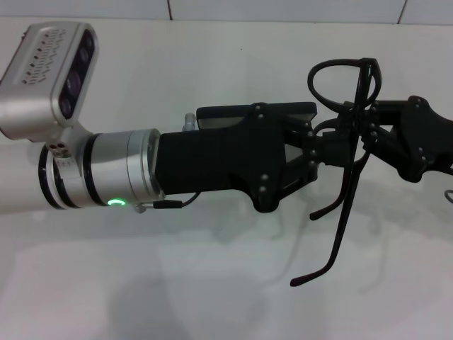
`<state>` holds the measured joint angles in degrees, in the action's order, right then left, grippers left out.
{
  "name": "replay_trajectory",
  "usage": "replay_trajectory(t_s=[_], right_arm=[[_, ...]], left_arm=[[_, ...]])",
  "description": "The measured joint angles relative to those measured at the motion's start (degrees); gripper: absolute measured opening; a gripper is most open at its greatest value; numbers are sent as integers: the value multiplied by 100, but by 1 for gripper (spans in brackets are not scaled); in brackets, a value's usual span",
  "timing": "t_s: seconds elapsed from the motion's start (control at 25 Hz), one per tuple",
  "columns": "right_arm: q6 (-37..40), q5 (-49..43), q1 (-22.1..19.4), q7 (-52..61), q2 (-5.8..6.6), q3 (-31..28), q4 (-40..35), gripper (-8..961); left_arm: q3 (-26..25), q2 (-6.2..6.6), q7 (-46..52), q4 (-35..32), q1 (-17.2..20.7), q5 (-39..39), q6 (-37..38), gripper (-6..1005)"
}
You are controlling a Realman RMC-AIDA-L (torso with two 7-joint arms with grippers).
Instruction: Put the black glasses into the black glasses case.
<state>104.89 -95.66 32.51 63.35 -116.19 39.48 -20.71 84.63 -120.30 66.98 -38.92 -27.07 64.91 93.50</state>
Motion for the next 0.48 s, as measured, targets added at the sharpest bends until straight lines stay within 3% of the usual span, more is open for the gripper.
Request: replay_trajectory(t_s=[0.48], right_arm=[[46, -9, 239, -147, 0, 216, 364, 99]], left_arm=[[132, 2, -274, 279, 6, -355, 26, 45]])
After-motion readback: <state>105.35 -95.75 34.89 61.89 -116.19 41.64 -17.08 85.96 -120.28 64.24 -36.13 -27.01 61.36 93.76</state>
